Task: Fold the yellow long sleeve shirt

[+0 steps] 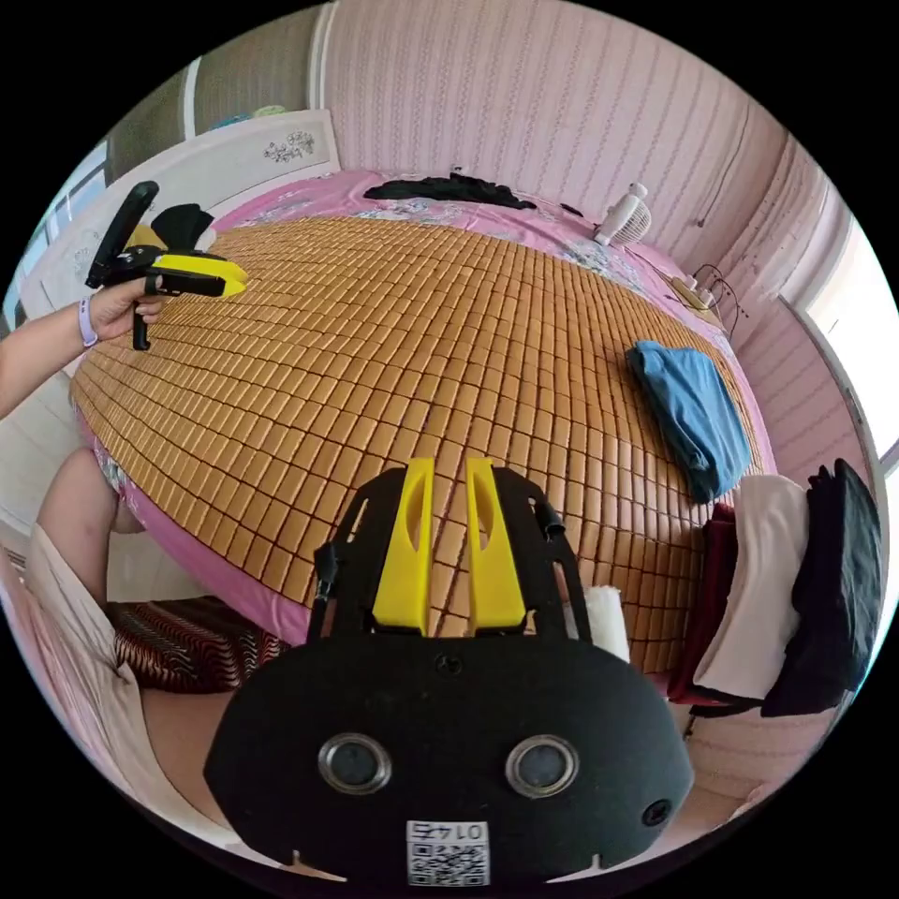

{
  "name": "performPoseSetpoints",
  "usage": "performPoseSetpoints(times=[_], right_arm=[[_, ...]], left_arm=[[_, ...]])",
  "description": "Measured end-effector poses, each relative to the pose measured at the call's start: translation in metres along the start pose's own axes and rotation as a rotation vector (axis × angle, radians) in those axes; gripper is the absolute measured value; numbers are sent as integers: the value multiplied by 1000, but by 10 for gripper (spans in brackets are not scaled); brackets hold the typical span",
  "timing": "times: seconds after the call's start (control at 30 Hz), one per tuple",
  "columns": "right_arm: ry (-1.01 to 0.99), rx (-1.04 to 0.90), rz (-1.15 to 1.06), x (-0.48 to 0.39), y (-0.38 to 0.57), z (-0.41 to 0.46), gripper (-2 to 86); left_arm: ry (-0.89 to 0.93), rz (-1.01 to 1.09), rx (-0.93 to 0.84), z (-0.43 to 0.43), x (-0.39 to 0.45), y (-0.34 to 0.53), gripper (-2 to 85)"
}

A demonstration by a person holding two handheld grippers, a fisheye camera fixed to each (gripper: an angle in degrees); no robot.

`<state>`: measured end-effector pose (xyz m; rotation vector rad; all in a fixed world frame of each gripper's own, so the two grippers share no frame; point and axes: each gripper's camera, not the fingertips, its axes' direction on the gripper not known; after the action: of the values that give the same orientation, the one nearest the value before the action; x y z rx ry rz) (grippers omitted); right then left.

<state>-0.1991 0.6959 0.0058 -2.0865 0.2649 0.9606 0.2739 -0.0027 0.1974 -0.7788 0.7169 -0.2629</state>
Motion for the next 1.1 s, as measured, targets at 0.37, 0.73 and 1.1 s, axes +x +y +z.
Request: performPoseSetpoints(times=[0.37, 0.73, 1.1], right_arm=[[-457, 175, -557, -324, -216, 41, 83], [-421, 320, -589, -606, -415, 102, 138], [-711, 128, -528, -638, -467, 129, 25]], left_arm=[[-361, -682, 9, -214, -156, 351, 83], [-601, -793, 172, -278, -251, 414, 146], [-555, -931, 163, -355, -296, 438, 1]])
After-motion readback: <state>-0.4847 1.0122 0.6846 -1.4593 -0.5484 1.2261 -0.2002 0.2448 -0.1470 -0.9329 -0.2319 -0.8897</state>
